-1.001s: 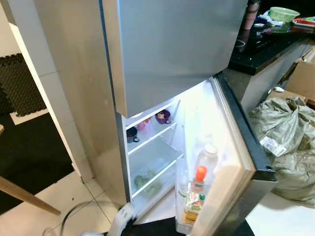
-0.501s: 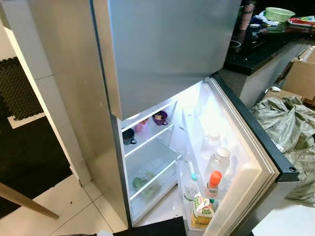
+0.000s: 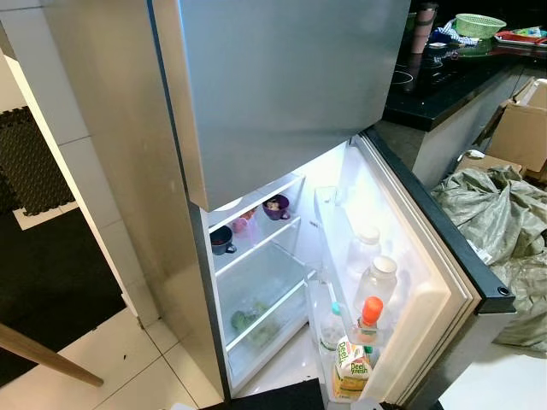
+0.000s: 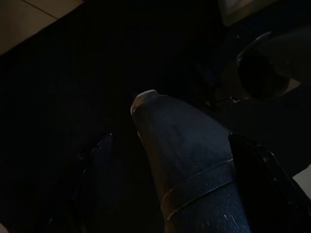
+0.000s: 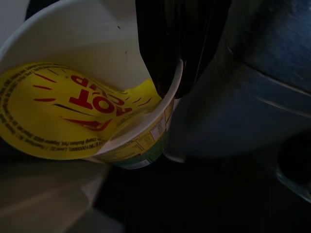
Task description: Restocking fridge
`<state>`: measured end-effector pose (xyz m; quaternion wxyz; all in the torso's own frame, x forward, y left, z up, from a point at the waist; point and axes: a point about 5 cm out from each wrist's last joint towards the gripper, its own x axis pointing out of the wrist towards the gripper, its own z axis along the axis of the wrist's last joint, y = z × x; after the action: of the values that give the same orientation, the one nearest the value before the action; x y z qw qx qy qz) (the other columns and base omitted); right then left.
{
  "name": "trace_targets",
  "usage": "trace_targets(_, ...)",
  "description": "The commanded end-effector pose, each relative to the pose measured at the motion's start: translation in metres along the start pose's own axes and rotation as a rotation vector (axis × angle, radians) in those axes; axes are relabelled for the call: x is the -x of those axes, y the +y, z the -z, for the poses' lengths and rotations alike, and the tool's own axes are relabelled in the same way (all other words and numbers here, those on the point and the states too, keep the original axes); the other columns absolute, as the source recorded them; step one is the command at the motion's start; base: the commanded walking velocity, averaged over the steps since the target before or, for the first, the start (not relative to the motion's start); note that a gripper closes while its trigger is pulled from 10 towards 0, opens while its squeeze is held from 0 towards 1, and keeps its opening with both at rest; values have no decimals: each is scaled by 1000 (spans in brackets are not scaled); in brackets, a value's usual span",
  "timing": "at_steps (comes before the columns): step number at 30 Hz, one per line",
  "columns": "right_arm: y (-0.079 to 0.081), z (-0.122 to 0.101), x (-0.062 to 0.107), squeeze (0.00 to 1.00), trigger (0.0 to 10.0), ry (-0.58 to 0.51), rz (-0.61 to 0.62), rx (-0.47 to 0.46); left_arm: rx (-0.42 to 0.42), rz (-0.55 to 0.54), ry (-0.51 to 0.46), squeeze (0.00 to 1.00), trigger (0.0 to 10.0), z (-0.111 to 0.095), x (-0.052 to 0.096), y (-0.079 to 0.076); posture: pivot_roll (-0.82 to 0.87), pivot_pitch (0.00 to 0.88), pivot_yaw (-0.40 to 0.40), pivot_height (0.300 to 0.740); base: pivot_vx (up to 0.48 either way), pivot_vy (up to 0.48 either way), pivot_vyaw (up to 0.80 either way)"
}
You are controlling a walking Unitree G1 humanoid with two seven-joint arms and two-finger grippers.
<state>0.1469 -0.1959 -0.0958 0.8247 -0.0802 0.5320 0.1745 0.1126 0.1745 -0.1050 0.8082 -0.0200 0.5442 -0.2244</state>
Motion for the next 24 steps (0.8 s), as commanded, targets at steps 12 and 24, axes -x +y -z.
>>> trace_targets(12,-35,-42,8,0,10000,-124,197,28,-12,-3,104,0,10000,24,-2,-10,-90,0,-14,740,0,0,0)
trace_targets(24,-73,-44,24,0,10000,-105,397,35,-20,-1,113,0,10000,26,-3,-13,-98,0,-17,740,0,0,0)
